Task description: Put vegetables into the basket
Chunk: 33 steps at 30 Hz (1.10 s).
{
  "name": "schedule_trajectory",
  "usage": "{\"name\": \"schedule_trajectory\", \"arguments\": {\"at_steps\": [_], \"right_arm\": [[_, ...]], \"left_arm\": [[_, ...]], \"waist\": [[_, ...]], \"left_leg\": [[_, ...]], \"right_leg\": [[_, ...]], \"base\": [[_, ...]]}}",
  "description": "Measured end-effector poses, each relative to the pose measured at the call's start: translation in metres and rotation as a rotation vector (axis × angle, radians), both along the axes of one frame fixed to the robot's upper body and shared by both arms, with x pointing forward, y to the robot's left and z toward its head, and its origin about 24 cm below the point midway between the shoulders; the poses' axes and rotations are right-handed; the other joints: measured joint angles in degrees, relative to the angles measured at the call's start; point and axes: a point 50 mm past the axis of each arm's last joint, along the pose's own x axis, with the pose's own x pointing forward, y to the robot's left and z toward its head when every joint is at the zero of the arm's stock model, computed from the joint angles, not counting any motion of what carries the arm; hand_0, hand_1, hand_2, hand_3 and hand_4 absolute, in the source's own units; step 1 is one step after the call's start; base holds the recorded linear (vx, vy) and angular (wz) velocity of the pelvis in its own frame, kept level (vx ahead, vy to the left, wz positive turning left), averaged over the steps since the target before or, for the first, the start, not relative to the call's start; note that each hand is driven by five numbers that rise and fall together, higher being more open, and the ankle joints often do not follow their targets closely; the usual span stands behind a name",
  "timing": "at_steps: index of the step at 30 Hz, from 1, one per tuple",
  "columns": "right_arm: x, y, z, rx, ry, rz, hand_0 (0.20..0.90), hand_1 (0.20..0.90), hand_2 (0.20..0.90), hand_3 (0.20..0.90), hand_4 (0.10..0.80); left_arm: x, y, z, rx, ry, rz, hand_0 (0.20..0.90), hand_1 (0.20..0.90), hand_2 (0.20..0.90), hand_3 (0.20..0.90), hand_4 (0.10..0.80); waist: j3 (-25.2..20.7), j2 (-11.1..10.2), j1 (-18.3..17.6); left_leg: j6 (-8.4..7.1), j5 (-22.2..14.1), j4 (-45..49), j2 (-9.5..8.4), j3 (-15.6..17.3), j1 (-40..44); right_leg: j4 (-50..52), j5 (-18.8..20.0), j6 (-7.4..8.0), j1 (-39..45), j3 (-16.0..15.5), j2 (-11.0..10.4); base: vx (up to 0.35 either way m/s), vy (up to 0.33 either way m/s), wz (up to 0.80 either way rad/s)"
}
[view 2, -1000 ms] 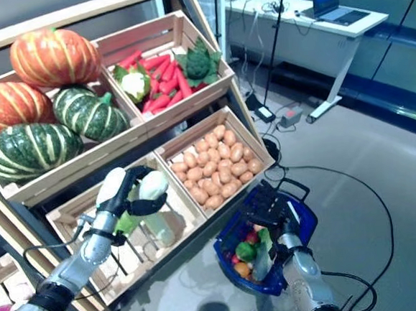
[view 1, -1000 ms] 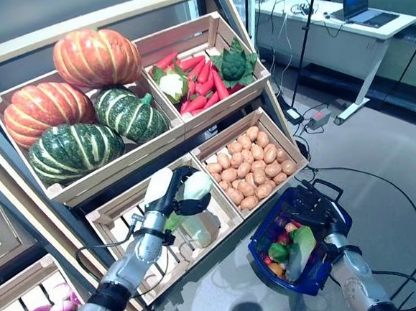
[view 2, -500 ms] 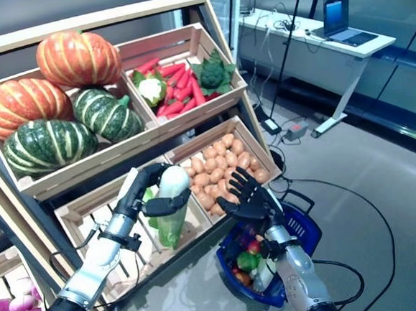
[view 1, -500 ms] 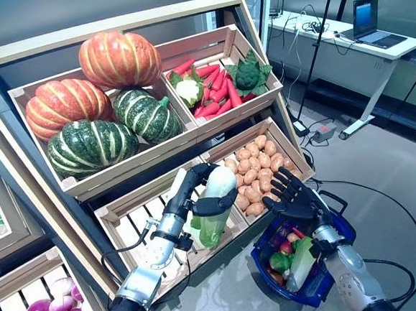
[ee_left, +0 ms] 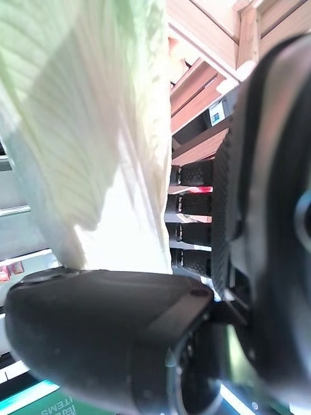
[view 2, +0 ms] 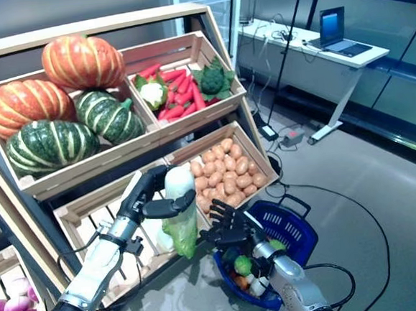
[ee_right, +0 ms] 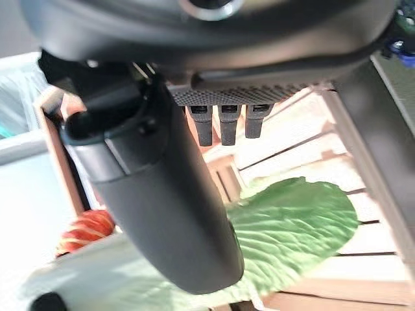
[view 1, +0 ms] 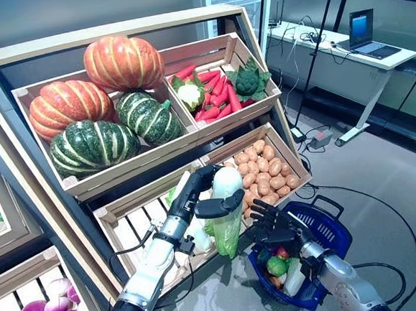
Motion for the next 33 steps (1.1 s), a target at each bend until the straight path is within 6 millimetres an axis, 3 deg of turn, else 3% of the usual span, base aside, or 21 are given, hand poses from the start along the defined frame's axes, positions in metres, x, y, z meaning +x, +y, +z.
{"name": "schedule_trajectory", "arguments": {"at_steps": [9,23,33], "right_arm": [[0.0,-0.003,0.009,-0.014,-0.003,0.089,0.9,0.9,0.9,0.9,0.8],[0.026,0.005,0.04,-0.018,-0.132,0.146,0.9,0.9,0.9,0.9,0.8],[0.031,0.014,0.037,-0.027,-0.08,0.099,0.9,0.9,0.9,0.9,0.8]], "left_arm": [[0.0,0.001,0.0,-0.028,0.017,-0.012,0.3,0.3,0.3,0.3,0.4],[0.0,0.001,-0.001,-0.07,0.034,-0.012,0.3,0.3,0.3,0.3,0.4],[0.0,0.0,-0.001,-0.103,0.043,-0.001,0.3,0.3,0.3,0.3,0.4]], "waist": [[0.1,-0.6,0.3],[0.1,-0.7,0.4],[0.1,-0.7,1.8]], "left_leg": [[-0.01,0.0,0.0,0.0,-0.1,0.6],[-0.01,0.0,0.0,0.0,-0.2,0.7],[-0.04,0.1,0.0,0.01,-0.6,0.8]], "right_leg": [[0.0,0.0,0.01,0.6,0.0,0.0],[0.0,0.0,0.01,0.9,-0.1,0.0],[0.0,0.0,0.0,1.3,-0.5,0.0]], "base": [[0.0,0.0,0.0],[0.0,0.0,0.0],[0.002,-0.002,0.01]]}}
